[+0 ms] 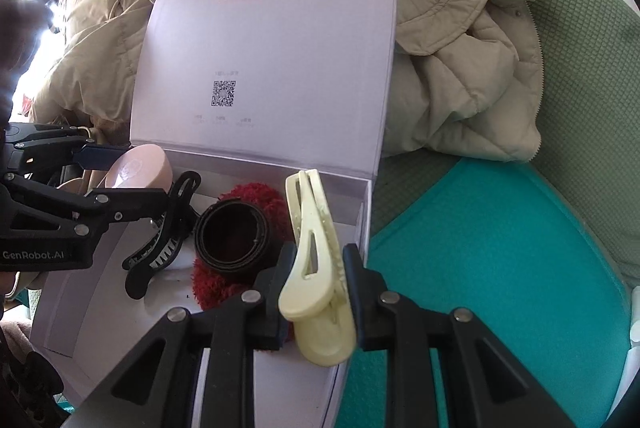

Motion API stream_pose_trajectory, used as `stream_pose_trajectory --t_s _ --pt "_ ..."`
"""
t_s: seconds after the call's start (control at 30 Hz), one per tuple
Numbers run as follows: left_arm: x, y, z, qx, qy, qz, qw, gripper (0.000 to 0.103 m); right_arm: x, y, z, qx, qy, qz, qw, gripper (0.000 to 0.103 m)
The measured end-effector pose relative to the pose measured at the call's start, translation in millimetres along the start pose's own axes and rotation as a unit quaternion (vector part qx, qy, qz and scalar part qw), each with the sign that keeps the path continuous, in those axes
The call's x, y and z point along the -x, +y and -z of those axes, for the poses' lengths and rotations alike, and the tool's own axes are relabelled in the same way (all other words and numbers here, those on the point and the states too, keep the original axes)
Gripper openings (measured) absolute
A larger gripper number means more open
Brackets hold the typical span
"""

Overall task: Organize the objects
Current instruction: 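Lower the yellow clip and pink compact into the white box, then open both tools to release the yellow clip and pink compact, then withdraw both tools up and away from the box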

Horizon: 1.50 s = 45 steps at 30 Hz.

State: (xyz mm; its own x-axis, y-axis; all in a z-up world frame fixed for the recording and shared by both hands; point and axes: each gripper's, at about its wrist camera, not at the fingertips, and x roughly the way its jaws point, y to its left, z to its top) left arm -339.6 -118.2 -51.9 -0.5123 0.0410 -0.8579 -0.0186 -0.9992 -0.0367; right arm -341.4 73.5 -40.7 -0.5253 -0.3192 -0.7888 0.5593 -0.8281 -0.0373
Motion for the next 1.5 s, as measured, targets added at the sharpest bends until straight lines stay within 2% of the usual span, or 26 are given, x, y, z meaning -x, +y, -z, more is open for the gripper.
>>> stream_pose_trajectory --t_s 0.13,0.23,0.33,0.4,0.43,0.87,1.5 --pt "-3.1 -2.1 0.7 -0.001 0.006 0.006 1.0 0.049 -1.9 7.0 -1.2 0.014 0.01 0.015 1.0 0.023" --pt "-1.4 -4.0 0.6 -0.004 0.003 -0.008 1.0 0.05 0.1 10.7 -1.5 0.021 0.012 0.023 0.999 0.023" --pt "0.8 -4.4 -0.8 0.0 0.004 -0.02 0.9998 0.056 5.3 17.1 -0.8 0.036 0.009 0.038 0.999 0.034" --pt "3.5 -3.4 -1.6 0.006 0.007 -0.016 0.9998 0.06 10.6 18.6 -0.9 0.032 0.007 0.03 0.999 0.045" --pt "5.5 -2.4 -1.7 0.009 0.008 -0.014 0.9998 0.06 13.9 18.6 -0.7 0.029 0.003 0.029 0.999 0.047" --pt "55.0 1.3 -4.7 0.022 -0.018 -0.018 0.9994 0.063 43.6 17.4 -8.3 0.024 -0.026 0.032 0.999 0.047" --pt "154.9 -12.9 10.7 0.016 -0.067 -0.019 0.9975 0.063 127.3 35.4 -4.0 0.024 -0.08 0.051 0.995 0.047"
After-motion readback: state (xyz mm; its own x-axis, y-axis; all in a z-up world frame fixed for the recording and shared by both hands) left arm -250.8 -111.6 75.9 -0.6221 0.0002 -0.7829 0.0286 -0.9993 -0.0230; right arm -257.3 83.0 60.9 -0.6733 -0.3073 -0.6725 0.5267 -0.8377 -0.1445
